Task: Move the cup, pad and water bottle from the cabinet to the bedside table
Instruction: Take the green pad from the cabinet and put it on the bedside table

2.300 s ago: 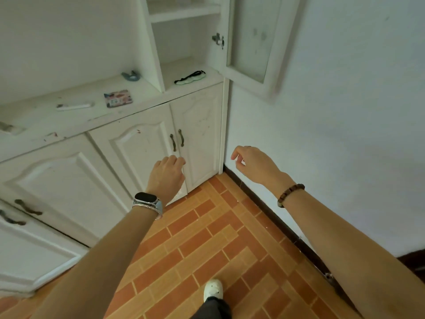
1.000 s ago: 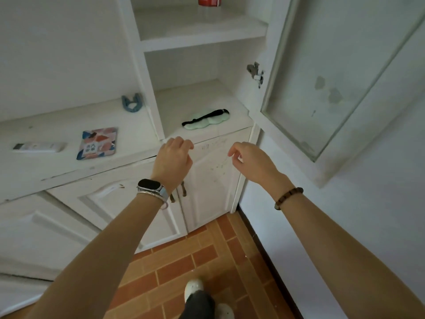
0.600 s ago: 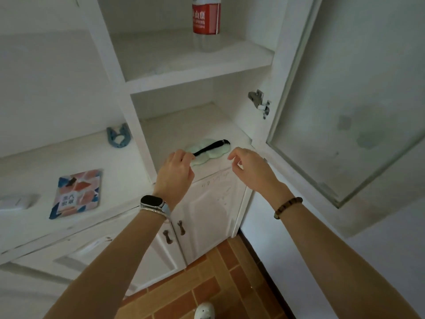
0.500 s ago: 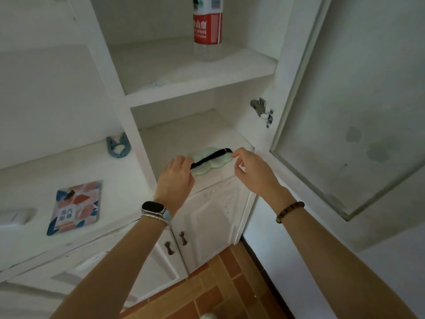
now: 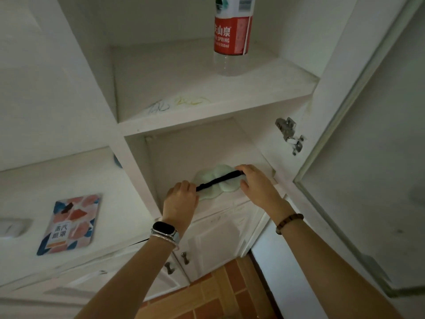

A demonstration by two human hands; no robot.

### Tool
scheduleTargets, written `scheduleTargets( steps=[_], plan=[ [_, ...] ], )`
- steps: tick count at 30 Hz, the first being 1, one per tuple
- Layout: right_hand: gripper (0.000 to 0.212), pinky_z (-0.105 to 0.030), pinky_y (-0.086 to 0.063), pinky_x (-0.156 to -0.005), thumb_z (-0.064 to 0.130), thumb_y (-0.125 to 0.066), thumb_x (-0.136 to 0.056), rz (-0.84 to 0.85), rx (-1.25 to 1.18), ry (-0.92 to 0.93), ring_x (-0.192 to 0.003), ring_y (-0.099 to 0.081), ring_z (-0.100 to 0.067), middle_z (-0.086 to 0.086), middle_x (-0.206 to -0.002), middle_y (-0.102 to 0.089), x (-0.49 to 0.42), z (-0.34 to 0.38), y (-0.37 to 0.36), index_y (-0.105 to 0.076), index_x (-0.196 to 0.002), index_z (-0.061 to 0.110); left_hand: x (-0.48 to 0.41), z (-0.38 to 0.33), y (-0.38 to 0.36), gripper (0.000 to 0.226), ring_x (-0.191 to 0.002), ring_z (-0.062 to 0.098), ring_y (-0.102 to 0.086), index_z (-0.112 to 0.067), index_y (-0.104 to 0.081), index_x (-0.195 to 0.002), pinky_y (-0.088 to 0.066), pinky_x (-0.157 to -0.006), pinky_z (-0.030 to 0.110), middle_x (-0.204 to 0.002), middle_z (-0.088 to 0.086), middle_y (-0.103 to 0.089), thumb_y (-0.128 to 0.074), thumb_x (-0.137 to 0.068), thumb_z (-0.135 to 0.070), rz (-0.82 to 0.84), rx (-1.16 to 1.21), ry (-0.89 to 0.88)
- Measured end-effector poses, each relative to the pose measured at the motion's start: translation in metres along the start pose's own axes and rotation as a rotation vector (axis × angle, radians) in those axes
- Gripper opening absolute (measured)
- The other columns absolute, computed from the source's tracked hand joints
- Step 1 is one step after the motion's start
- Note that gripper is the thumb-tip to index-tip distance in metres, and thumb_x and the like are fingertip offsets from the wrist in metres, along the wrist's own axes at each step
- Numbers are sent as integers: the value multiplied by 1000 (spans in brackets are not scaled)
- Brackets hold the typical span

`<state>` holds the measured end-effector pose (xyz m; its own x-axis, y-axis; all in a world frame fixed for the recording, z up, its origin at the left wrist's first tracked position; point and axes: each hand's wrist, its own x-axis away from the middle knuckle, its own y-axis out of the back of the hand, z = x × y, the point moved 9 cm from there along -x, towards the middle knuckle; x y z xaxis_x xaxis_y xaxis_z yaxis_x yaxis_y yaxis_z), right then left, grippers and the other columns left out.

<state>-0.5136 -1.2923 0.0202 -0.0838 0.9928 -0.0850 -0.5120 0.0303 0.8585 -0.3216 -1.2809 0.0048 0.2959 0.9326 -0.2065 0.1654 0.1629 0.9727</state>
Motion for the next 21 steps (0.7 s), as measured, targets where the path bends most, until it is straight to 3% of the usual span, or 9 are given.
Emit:
scheduleTargets(
  steps=[5,10,14,21],
  plan=[
    [36,-37,-51,-90,-1,-53,-88,-4,100,45,-109,-54,-28,-13,-117,-57,-17,-4,-9,-59,-123,7,-5,-3,-1,24,-58,24,-56,-8,-63,-70,-51,-48,31,-68,7,-57,-83,-59,-14,-34,-34,8],
    [18,-39,-51,-86,5,-57,-90,-53,135,62,-101,-51,-26,-13,-106,-54,-25,-2,-5,-65,-107,5,-7,0,-1,28,-65,25,-56,-7,-62,-78,-52,-52,34,-74,8,-57,-83,-61,-16,-45,3,16],
    [14,-32,-50,-76,10,-52,-95,-87,66,68,-92,-54,-23,-12,-104,-54,-27,3,4,-61,-104,4,-9,0,7,18,-68,26,-54,-6,-59,-80,-51,-55,36,-76,9,-56,-72,-71,-16,-87,9,25],
    [10,-25,-38,-66,10,-47,-98,-172,-5,124,-82,-52,-16,-7,-97,-58,-18,21,30,-55,-102,5,-16,-2,11,33,-54,22,-53,-10,-55,-70,-44,-44,29,-63,6,-54,-80,-54,3,-121,-151,43]
  ],
)
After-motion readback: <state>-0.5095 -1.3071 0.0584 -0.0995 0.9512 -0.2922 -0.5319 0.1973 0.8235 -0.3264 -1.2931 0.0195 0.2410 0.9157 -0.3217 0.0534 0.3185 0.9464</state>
